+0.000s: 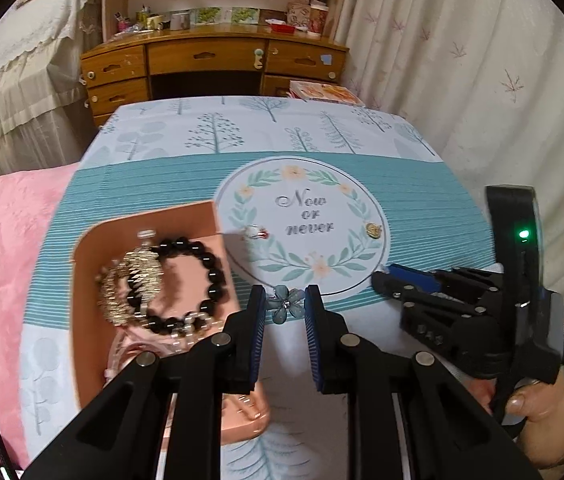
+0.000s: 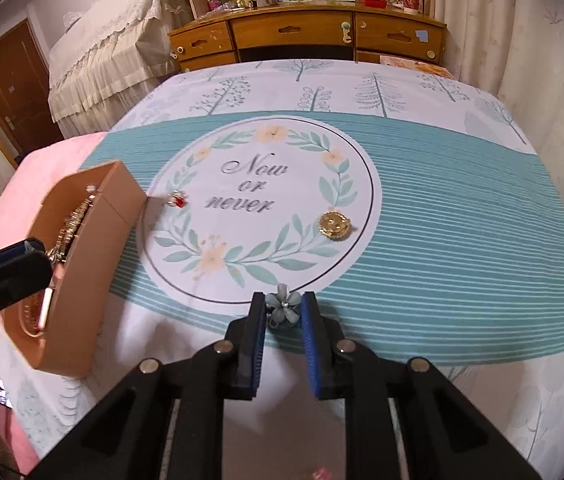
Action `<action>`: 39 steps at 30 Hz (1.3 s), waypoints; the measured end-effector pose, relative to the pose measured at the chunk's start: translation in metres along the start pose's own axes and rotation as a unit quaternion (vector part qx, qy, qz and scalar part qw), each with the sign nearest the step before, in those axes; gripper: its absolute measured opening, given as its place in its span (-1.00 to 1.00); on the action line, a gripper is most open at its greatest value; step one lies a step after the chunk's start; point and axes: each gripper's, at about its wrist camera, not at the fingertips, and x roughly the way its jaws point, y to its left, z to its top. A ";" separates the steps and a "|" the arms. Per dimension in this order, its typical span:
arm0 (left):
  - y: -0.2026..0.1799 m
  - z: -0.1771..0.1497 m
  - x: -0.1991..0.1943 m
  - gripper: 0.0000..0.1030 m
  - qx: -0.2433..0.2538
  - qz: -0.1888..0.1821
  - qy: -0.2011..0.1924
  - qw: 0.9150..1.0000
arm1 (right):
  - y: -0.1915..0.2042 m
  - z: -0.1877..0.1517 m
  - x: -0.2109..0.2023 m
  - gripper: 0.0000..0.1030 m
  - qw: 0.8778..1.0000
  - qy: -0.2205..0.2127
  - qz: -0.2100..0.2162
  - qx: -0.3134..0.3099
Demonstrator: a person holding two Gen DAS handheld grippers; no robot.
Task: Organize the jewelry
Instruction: 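Carry the blue flower brooch into the box and open the left tool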
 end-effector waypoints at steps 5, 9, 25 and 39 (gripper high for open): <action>0.019 0.001 -0.025 -0.66 -0.009 0.024 -0.014 1.000 | 0.010 0.013 -0.036 -0.66 0.999 -0.033 0.032 -0.001; 0.032 0.006 -0.048 -0.66 -0.020 0.034 -0.032 0.999 | 0.019 0.029 -0.074 -0.66 0.996 -0.066 0.059 -0.005; 0.045 0.017 -0.108 -0.66 -0.012 0.033 -0.083 0.996 | 0.105 0.062 -0.151 -0.66 0.975 -0.119 0.168 -0.080; 0.084 0.002 -0.051 -0.66 -0.051 0.022 -0.009 0.998 | 0.125 0.054 -0.053 -0.65 0.986 0.005 0.159 -0.053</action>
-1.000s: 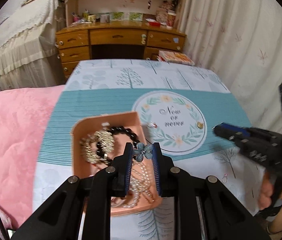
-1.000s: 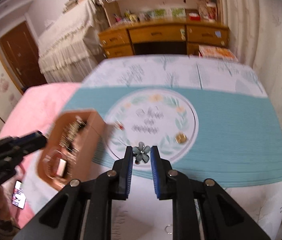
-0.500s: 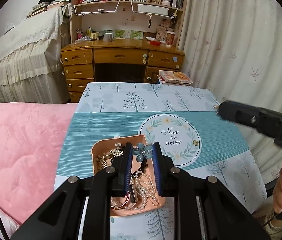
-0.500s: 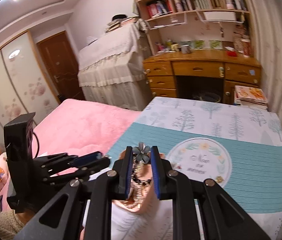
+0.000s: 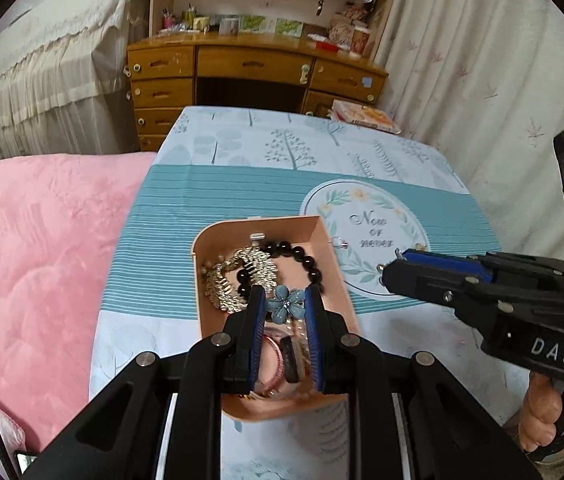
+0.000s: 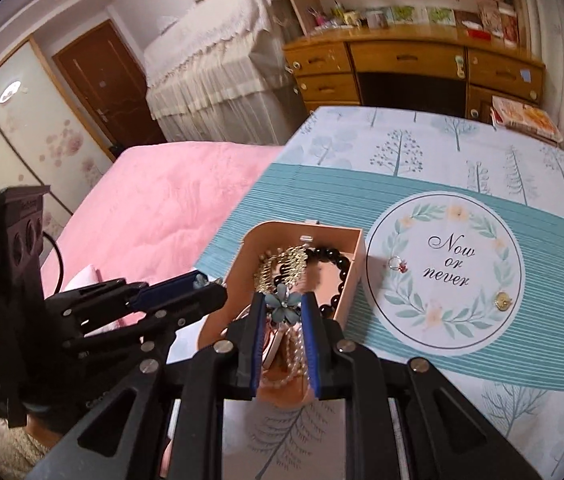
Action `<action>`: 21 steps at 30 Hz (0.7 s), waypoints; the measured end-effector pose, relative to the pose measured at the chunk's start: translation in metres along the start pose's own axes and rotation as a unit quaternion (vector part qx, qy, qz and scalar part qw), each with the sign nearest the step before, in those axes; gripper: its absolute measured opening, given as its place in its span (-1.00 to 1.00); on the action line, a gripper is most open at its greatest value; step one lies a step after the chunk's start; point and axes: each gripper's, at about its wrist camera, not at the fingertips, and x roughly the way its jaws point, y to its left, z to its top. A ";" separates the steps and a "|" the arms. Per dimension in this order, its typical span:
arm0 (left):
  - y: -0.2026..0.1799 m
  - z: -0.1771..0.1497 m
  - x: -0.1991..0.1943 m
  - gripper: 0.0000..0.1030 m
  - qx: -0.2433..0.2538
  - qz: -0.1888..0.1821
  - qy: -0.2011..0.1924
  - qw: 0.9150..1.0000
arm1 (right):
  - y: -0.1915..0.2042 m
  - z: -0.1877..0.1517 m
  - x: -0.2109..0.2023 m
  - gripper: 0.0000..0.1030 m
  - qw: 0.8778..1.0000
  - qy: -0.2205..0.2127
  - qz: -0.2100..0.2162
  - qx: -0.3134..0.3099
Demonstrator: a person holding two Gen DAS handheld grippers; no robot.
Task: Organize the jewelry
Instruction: 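Carry the blue flower brooch into the box and open the left tool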
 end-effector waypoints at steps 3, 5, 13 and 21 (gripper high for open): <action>0.007 0.007 0.017 -0.66 -0.003 -0.002 0.014 1.000 | 0.000 0.010 0.016 -0.65 1.000 0.017 0.000 0.007; 0.009 0.013 0.028 -0.66 -0.007 -0.001 0.024 1.000 | -0.001 0.016 0.028 -0.64 1.000 0.026 -0.008 0.015; 0.017 0.023 0.047 -0.67 -0.017 0.000 0.031 0.999 | -0.011 0.026 0.053 -0.61 0.998 0.049 -0.007 0.049; 0.015 0.024 0.056 -0.67 -0.016 -0.005 0.039 0.999 | -0.022 0.023 0.049 -0.51 0.996 0.039 0.006 0.076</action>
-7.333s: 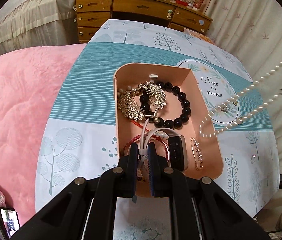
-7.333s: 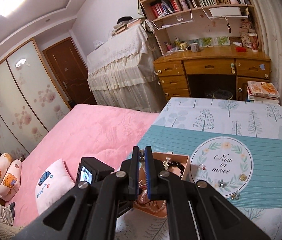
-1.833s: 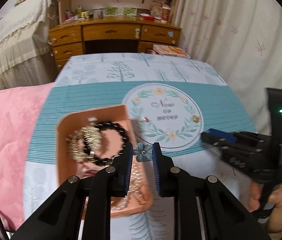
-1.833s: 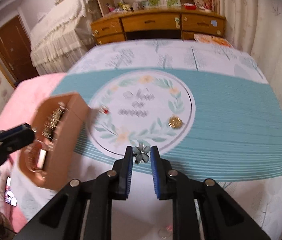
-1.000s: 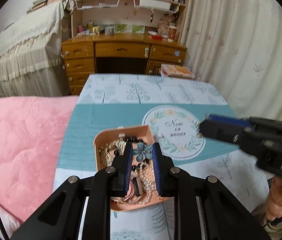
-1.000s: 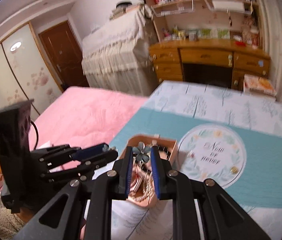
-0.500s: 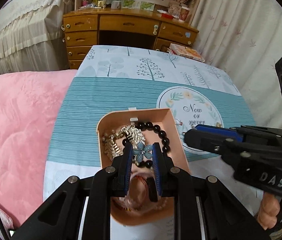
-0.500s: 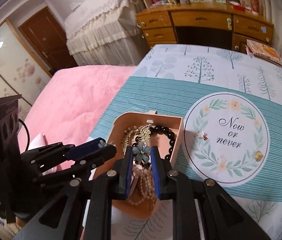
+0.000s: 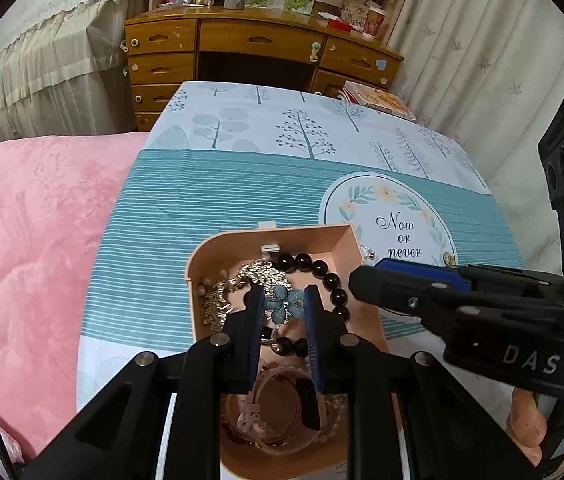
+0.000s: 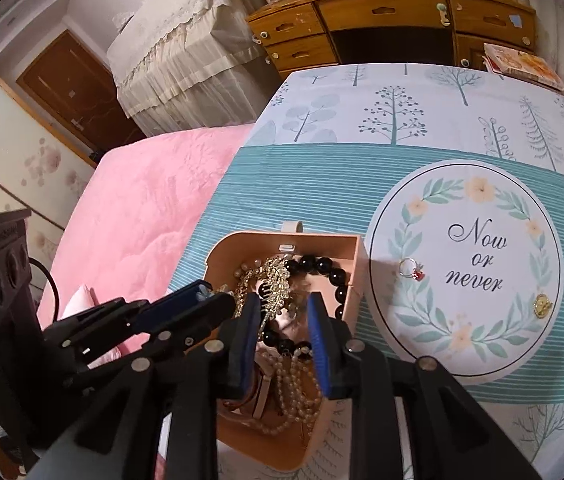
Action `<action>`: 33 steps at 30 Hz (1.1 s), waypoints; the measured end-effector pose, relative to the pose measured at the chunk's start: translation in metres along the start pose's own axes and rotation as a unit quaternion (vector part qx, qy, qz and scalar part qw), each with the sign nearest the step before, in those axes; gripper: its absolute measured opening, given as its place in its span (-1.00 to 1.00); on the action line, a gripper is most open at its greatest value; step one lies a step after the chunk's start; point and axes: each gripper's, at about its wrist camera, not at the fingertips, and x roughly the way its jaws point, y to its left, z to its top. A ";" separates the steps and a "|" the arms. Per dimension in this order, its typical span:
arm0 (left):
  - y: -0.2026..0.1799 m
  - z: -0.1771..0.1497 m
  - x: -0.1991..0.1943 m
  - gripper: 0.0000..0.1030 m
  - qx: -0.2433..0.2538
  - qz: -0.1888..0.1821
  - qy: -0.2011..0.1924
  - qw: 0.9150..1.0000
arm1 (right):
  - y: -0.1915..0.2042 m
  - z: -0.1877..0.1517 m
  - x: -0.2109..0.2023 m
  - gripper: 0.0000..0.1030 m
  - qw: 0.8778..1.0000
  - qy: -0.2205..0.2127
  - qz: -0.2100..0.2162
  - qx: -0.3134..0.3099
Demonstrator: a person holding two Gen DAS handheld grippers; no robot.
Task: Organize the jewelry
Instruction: 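Carry the blue flower brooch into the box and open the left tool, then move the open right tool to the small ring with the pink gem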
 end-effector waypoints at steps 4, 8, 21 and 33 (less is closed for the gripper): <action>-0.006 0.000 0.006 -0.67 0.003 -0.005 0.006 1.000 | -0.005 -0.004 -0.011 -0.51 1.000 -0.017 -0.002 0.010; -0.012 0.001 0.016 -0.67 0.005 -0.012 0.017 1.000 | -0.014 -0.014 -0.023 -0.51 0.999 -0.033 -0.009 0.025; -0.032 0.004 0.016 -0.05 0.007 0.004 0.004 1.000 | -0.045 -0.037 -0.052 -0.51 0.996 -0.064 -0.023 0.061; -0.047 -0.011 -0.023 0.20 0.020 0.009 -0.050 0.998 | -0.065 -0.058 -0.088 -0.51 0.992 -0.099 -0.046 0.065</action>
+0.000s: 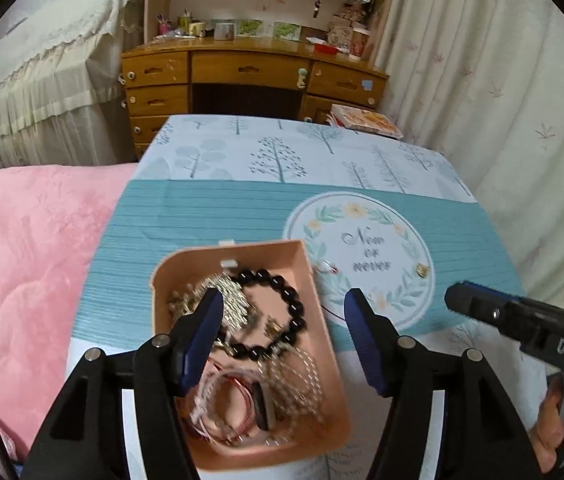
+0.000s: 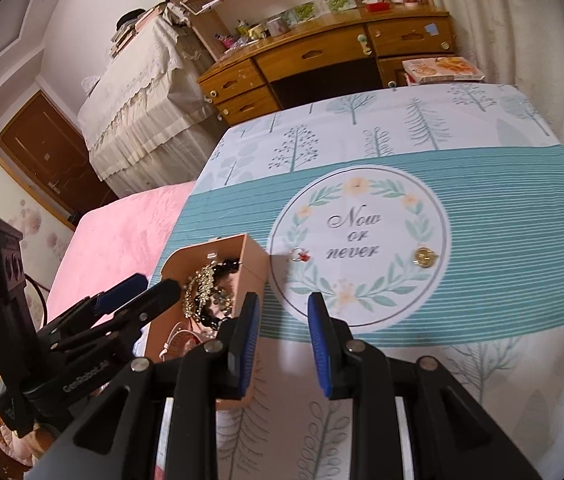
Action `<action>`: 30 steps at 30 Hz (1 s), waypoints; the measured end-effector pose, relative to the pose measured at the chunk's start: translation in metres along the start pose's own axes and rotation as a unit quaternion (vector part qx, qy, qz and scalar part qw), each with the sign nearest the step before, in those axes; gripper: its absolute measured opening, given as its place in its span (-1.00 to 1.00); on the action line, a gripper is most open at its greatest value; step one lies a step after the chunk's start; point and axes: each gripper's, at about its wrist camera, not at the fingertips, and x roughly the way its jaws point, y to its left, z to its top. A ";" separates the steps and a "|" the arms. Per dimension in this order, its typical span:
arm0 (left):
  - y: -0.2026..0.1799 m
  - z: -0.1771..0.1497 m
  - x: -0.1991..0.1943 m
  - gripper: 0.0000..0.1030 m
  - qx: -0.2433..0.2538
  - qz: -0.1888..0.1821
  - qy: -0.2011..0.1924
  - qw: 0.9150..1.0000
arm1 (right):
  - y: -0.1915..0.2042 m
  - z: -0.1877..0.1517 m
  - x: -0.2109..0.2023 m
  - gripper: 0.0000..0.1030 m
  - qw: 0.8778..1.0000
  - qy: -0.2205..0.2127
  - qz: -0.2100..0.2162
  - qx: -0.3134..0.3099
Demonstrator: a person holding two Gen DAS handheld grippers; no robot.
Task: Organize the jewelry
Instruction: 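Move the open right tool to the small ring with the pink gem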
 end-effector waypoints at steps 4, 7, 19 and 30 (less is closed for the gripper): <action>-0.007 -0.009 -0.007 0.55 0.004 -0.012 0.024 1.000 | -0.013 -0.009 -0.016 -0.51 1.000 -0.008 -0.014 -0.003; -0.017 -0.017 -0.017 0.55 0.020 -0.019 0.014 1.000 | -0.025 -0.020 -0.029 -0.51 1.000 -0.012 -0.028 -0.008; -0.058 -0.045 -0.020 0.57 0.059 -0.059 0.009 0.996 | -0.065 -0.088 -0.030 -0.51 0.995 0.028 -0.098 -0.026; -0.076 -0.067 -0.002 0.57 0.079 -0.074 0.035 0.993 | -0.081 -0.105 -0.011 -0.51 0.993 0.056 -0.103 -0.005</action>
